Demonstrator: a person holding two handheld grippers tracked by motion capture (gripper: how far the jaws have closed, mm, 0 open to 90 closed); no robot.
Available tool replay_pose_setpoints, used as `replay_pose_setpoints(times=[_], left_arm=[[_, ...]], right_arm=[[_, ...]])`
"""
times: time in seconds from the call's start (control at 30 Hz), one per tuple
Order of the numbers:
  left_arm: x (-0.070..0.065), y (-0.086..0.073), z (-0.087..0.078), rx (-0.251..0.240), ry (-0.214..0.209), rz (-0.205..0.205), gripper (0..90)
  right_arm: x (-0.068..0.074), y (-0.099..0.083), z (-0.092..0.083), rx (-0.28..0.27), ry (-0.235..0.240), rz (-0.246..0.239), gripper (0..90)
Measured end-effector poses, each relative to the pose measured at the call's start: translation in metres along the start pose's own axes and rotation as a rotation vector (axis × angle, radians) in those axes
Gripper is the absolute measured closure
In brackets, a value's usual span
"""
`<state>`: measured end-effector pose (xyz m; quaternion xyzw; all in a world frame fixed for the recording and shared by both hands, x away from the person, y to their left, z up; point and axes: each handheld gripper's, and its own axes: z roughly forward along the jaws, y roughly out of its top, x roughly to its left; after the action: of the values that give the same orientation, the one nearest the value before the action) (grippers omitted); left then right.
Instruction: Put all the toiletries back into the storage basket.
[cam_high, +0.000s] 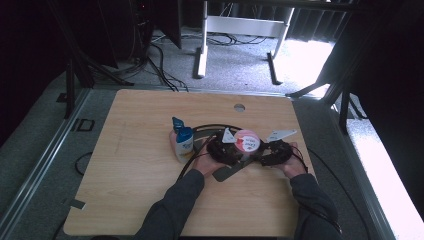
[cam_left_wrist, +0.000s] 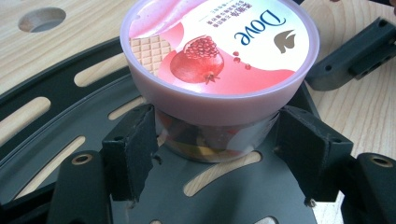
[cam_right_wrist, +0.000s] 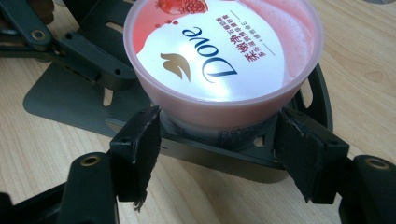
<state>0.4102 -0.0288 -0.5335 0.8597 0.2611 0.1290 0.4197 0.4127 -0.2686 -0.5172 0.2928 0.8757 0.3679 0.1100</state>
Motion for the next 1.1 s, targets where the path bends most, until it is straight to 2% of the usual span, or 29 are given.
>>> replay_pose_setpoints(times=[0.13,0.43,0.7,0.73,0.77,0.8,0.87,0.93,1.1], left_arm=[[0.0,0.0,0.0,-0.004,0.0,-0.005,33.3],[0.001,-0.001,-0.001,-0.005,-0.001,-0.003,35.8],[0.004,-0.003,-0.004,-0.013,-0.011,-0.007,46.1],[0.004,-0.003,-0.004,-0.013,-0.011,-0.007,47.4],[0.004,-0.004,-0.005,-0.014,-0.012,-0.005,47.4],[0.004,-0.004,-0.006,-0.014,-0.011,-0.002,51.5],[0.004,-0.004,-0.007,-0.013,0.019,0.004,56.2],[0.005,-0.003,-0.007,-0.013,0.041,-0.002,63.2],[0.006,-0.003,-0.007,-0.009,0.076,-0.016,73.0]], right_arm=[[-0.001,0.0,-0.001,0.003,0.003,-0.004,32.0],[0.003,0.006,-0.015,0.006,-0.041,-0.069,34.8],[-0.003,-0.005,-0.022,0.006,-0.084,-0.058,64.0],[-0.003,-0.005,-0.022,0.006,-0.084,-0.058,64.0],[-0.004,-0.007,-0.023,0.002,-0.084,-0.052,68.6],[-0.007,-0.009,-0.023,-0.002,-0.106,-0.037,78.9],[-0.009,-0.009,-0.023,-0.004,-0.129,-0.018,85.9],[-0.012,-0.01,-0.021,0.006,-0.154,-0.001,89.5],[-0.018,-0.012,-0.015,0.015,-0.219,0.045,90.0]])
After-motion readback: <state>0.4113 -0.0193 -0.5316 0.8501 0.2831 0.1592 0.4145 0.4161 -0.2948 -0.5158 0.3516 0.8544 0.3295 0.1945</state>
